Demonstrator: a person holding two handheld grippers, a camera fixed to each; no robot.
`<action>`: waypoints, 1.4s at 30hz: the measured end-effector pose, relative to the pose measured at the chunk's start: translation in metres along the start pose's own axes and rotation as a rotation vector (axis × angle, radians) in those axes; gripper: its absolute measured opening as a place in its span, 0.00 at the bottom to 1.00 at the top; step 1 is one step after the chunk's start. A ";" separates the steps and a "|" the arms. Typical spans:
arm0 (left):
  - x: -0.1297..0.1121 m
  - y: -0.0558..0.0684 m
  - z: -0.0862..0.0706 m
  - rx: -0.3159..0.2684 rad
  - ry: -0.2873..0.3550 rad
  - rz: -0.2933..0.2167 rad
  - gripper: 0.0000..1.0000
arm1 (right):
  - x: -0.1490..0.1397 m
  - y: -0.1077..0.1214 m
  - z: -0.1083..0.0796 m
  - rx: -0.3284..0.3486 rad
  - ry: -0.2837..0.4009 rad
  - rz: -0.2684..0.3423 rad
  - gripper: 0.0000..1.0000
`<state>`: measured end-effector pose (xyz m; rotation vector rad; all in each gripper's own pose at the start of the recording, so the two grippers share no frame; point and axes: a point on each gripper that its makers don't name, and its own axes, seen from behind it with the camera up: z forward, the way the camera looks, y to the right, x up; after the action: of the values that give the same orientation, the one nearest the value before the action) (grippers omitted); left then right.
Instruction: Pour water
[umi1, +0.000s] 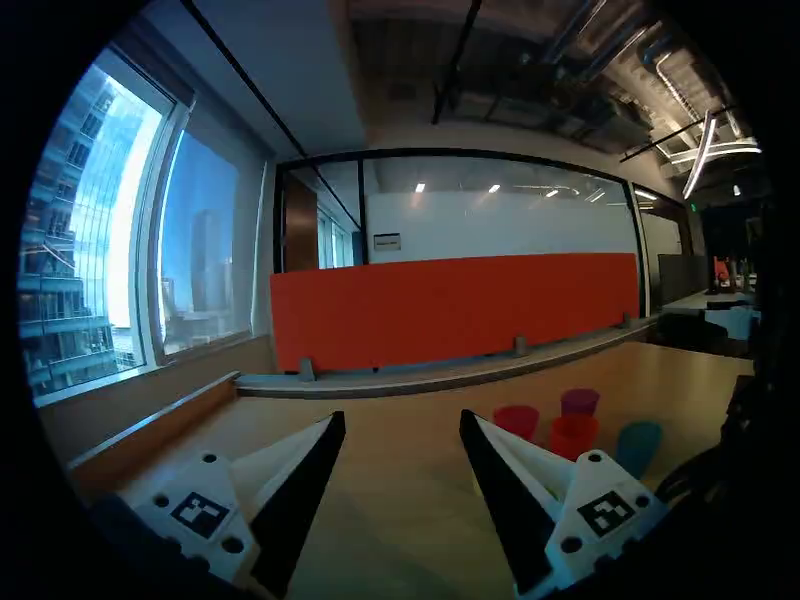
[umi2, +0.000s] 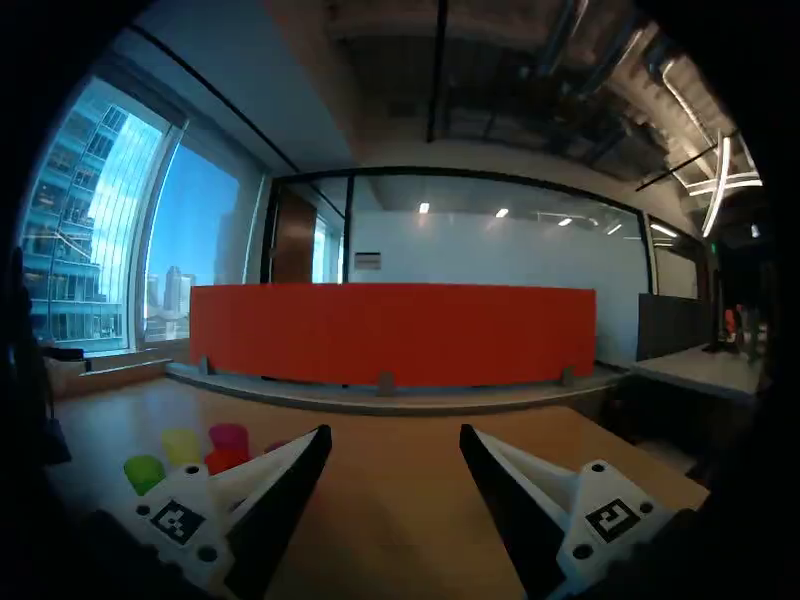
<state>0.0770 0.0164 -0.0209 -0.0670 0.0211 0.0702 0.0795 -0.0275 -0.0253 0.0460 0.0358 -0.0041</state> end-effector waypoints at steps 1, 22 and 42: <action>0.002 -0.001 0.000 0.005 0.005 0.002 0.84 | 0.000 0.002 0.000 -0.007 0.003 0.006 0.99; 0.006 -0.004 0.002 0.072 0.073 0.004 0.84 | -0.001 0.000 -0.003 -0.022 -0.003 -0.056 0.99; -0.038 -0.004 0.002 0.080 0.063 -0.030 0.84 | -0.002 -0.008 0.001 -0.032 -0.029 -0.027 0.99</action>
<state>0.0394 0.0094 -0.0174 0.0102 0.0862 0.0374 0.0777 -0.0360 -0.0244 0.0132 0.0078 -0.0315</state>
